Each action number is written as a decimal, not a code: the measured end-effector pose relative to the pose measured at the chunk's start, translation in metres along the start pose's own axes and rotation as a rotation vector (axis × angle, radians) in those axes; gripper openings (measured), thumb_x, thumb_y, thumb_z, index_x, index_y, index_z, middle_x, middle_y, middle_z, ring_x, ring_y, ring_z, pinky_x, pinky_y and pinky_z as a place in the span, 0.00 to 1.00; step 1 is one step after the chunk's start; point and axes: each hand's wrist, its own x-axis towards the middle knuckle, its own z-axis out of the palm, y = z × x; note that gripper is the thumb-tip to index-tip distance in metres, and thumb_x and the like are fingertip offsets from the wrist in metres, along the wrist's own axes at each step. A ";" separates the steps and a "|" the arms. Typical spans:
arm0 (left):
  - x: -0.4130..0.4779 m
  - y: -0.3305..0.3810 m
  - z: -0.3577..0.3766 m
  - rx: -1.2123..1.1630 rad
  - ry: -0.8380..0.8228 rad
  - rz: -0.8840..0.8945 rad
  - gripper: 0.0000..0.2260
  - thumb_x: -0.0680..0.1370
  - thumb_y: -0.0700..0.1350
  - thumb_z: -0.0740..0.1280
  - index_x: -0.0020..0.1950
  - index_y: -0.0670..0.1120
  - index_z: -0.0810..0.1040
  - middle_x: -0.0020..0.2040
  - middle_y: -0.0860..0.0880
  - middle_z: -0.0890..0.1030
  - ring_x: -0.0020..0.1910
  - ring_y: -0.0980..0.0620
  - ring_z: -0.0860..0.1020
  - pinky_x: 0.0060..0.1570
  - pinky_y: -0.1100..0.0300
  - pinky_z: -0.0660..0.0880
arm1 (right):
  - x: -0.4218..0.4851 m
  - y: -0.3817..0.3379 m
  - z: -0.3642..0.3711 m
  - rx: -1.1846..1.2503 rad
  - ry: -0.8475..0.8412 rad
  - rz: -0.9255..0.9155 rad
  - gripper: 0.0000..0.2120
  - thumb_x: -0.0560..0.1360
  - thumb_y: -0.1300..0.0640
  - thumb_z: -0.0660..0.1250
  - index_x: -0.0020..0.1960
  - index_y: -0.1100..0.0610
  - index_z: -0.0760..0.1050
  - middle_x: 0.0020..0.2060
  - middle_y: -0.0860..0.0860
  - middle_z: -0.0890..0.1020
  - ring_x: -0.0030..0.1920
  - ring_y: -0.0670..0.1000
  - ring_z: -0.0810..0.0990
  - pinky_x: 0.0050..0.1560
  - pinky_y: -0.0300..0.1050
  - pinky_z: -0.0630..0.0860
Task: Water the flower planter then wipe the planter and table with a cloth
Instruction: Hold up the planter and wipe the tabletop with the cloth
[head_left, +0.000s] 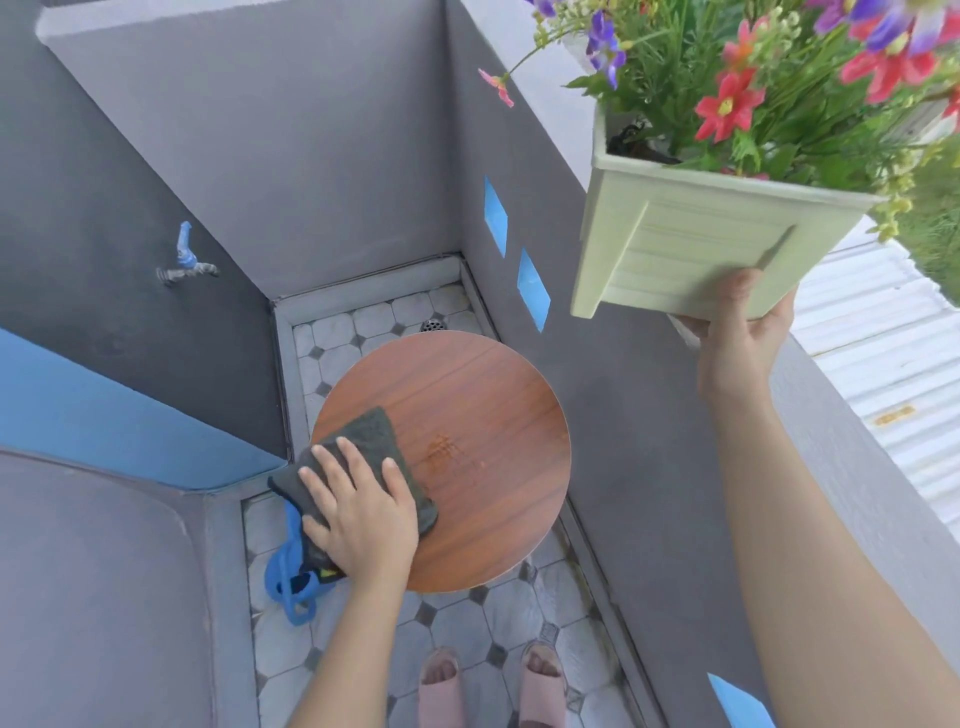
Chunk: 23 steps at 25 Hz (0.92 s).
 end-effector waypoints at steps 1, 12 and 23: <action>-0.015 -0.003 0.001 -0.012 -0.013 -0.007 0.27 0.80 0.57 0.49 0.76 0.46 0.56 0.77 0.41 0.56 0.75 0.38 0.52 0.59 0.33 0.66 | 0.000 -0.001 0.001 0.001 -0.003 -0.001 0.11 0.81 0.55 0.57 0.62 0.49 0.64 0.57 0.45 0.75 0.52 0.36 0.79 0.46 0.44 0.80; -0.037 -0.038 -0.027 -0.063 0.127 0.105 0.15 0.77 0.38 0.65 0.63 0.37 0.76 0.51 0.29 0.77 0.38 0.30 0.77 0.33 0.42 0.75 | 0.000 0.001 -0.002 -0.047 -0.058 -0.027 0.15 0.81 0.58 0.57 0.67 0.54 0.60 0.56 0.45 0.75 0.54 0.39 0.79 0.47 0.47 0.81; -0.043 0.088 -0.071 -1.305 -0.807 -0.360 0.22 0.70 0.41 0.72 0.55 0.44 0.61 0.44 0.40 0.74 0.23 0.52 0.77 0.24 0.62 0.72 | 0.001 0.003 -0.002 -0.001 -0.050 -0.025 0.14 0.81 0.59 0.57 0.66 0.54 0.61 0.57 0.47 0.75 0.54 0.41 0.79 0.48 0.47 0.80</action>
